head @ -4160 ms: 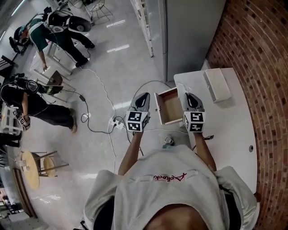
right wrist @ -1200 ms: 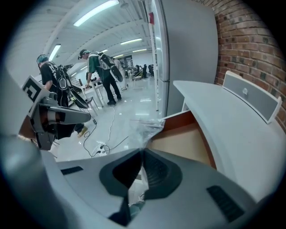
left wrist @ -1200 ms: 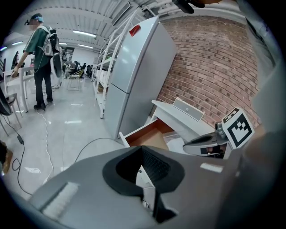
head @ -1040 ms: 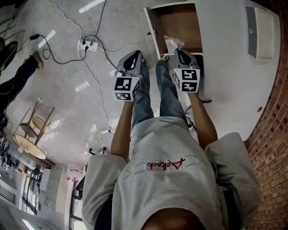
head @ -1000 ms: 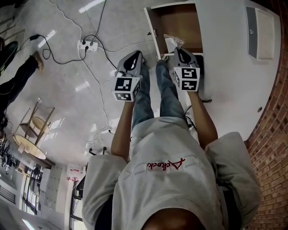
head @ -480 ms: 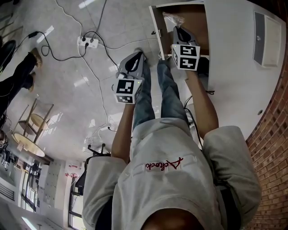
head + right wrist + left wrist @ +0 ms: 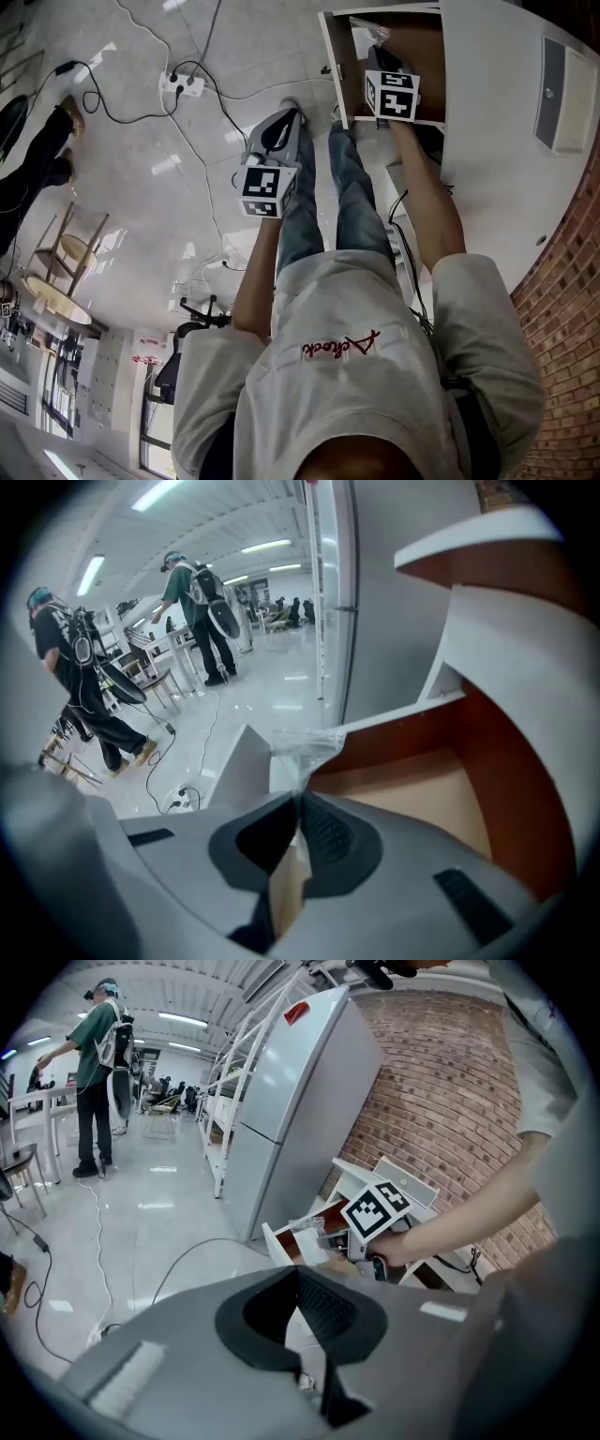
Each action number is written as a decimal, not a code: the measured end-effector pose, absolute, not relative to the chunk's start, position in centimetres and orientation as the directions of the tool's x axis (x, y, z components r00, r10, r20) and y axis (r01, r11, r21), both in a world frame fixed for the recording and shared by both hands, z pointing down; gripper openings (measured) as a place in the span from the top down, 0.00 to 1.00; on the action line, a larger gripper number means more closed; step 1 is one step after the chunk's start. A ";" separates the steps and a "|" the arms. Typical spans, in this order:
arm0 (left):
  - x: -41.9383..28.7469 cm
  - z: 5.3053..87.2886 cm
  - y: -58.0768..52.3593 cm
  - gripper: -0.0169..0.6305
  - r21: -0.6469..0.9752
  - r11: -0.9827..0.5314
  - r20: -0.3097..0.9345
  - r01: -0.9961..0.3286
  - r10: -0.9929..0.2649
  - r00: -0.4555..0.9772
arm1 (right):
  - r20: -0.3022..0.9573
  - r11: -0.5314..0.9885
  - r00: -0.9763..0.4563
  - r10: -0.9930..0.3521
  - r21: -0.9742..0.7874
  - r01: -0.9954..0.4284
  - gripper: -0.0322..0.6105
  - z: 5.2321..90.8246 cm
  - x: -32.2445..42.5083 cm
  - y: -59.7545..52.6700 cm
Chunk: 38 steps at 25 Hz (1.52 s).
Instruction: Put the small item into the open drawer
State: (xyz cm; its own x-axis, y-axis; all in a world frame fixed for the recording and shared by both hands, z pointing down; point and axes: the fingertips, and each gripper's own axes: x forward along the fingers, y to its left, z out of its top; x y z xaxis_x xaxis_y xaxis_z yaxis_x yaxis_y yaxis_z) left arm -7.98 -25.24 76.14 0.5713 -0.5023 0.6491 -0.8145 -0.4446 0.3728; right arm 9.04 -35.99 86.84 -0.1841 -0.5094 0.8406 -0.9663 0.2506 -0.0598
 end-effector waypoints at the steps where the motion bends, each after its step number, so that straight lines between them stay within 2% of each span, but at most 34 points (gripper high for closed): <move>1: -8.1 76.3 -25.2 0.96 0.374 -0.443 0.651 -0.815 -0.501 0.571 | 0.857 0.246 -0.178 -0.484 -0.062 -0.967 0.92 87.8 9.3 -35.6; 10: -9.2 77.3 -24.5 0.96 0.383 -0.409 0.674 -0.828 -0.490 0.553 | 0.946 0.235 -0.139 -0.291 -0.071 -0.970 0.92 94.3 10.8 -33.0; 19: -9.4 77.6 -24.2 0.96 0.383 -0.400 0.681 -0.833 -0.487 0.547 | 0.972 0.183 -0.126 -0.196 -0.090 -0.979 0.92 97.1 11.9 -31.6; 23: -9.2 77.8 -23.9 0.96 0.386 -0.401 0.681 -0.831 -0.483 0.550 | 0.970 0.183 -0.136 -0.201 -0.099 -0.978 0.90 97.3 12.0 -31.5; 24: -9.1 77.8 -23.8 0.96 0.386 -0.401 0.681 -0.831 -0.483 0.550 | 0.969 0.185 -0.135 -0.206 -0.097 -0.978 0.83 97.2 12.1 -31.5; 26: -9.0 77.7 -23.7 0.96 0.387 -0.401 0.681 -0.830 -0.483 0.551 | 0.967 0.186 -0.129 -0.220 -0.089 -0.979 0.76 97.0 12.2 -31.6; 33: -8.7 77.5 -23.4 0.96 0.385 -0.405 0.677 -0.829 -0.487 0.552 | 0.958 0.207 -0.106 -0.266 -0.050 -0.977 0.74 95.6 12.0 -31.8; 38: -8.7 76.6 -23.4 0.96 0.380 -0.409 0.666 -0.830 -0.501 0.552 | 0.932 0.211 -0.082 -0.352 -0.007 -0.978 0.74 92.7 11.6 -32.3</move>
State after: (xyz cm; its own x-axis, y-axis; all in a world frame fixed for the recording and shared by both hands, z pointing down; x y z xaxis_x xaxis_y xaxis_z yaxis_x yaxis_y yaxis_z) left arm -8.70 -23.36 76.63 0.5523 -0.5012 0.6661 -0.8296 -0.4087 0.3803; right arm 11.58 -32.32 92.74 -0.0823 -0.3521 0.9324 -0.9776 0.2106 -0.0067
